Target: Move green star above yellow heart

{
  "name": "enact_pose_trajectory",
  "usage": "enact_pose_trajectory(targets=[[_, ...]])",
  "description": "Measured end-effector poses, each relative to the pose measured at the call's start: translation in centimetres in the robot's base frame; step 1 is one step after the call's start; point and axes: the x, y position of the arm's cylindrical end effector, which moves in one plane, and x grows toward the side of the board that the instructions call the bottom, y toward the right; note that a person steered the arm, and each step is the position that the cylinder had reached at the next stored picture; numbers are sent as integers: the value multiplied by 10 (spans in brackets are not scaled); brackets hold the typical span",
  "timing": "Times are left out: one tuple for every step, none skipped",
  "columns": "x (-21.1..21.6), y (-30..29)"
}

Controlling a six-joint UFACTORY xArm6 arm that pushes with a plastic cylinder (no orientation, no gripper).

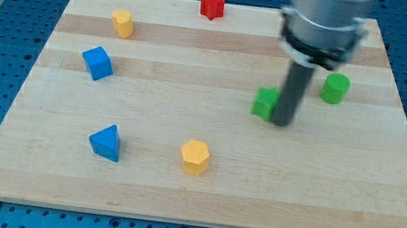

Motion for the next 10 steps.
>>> enact_pose_trajectory(targets=[[-49, -37], [-93, -23], [-112, -25], [-97, -1], [-97, 6], [-133, -7], [-159, -13], [-106, 5], [-76, 22], [-74, 2]])
